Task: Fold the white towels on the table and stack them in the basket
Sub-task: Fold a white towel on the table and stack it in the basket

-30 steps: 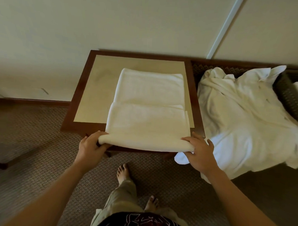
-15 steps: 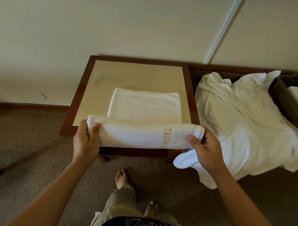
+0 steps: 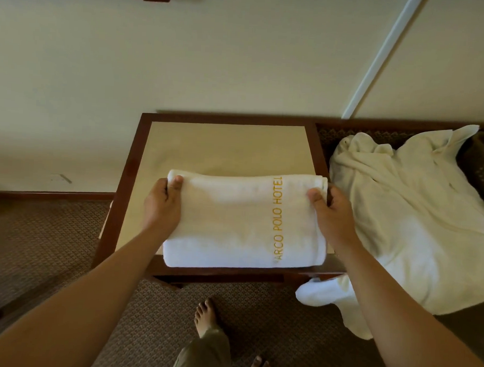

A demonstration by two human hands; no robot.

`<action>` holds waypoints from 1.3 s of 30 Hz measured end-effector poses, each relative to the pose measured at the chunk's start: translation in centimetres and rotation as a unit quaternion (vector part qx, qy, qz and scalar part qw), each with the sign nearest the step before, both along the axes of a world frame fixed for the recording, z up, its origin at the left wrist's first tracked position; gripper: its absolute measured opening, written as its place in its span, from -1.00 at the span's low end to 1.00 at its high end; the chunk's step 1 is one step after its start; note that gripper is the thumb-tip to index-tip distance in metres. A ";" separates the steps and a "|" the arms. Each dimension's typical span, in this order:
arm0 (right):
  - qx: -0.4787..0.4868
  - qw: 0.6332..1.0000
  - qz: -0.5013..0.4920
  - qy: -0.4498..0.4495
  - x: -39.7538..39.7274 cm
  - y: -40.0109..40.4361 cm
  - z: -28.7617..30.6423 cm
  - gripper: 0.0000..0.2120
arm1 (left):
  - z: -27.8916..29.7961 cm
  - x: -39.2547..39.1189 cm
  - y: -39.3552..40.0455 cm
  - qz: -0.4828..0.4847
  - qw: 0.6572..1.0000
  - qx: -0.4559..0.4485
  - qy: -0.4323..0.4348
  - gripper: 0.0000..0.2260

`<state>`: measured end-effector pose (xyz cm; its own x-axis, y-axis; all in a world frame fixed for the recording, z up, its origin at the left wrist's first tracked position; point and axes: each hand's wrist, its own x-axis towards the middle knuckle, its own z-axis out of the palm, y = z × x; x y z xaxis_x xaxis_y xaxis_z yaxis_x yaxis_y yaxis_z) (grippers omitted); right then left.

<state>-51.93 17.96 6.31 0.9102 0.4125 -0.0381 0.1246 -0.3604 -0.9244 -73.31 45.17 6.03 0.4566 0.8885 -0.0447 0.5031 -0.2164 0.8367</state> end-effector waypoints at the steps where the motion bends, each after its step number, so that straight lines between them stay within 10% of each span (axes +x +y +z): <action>1: -0.015 1.000 -0.004 0.010 1.1 1.1 -0.8 -0.81 | -0.8 1.1 1.1 -0.005 1.000 -0.008 0.014 -0.52; 18: -0.144 0.963 -0.223 0.048 2.3 8.6 -5.9 -0.63 | -3.8 14.0 11.1 -0.172 0.959 0.101 0.203 -0.57; 24: -0.065 0.917 -0.346 0.187 -5.1 10.6 -3.8 -0.60 | -1.8 5.4 5.2 -0.086 0.989 0.110 0.047 -0.68; 29: -0.064 0.930 -0.156 0.328 -11.1 9.8 -2.2 -0.83 | -2.8 0.3 3.3 0.022 0.965 -0.240 0.104 -0.48; 39: -0.370 0.898 0.140 0.192 -4.2 13.9 -0.8 -0.17 | -3.2 1.4 6.3 0.000 0.966 -0.213 0.144 -0.26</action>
<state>-56.13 31.89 5.49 0.6360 0.3556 -0.6849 0.0285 -0.8977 -0.4396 -71.91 51.47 2.79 0.3711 0.7618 -0.5310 0.7284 0.1159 0.6753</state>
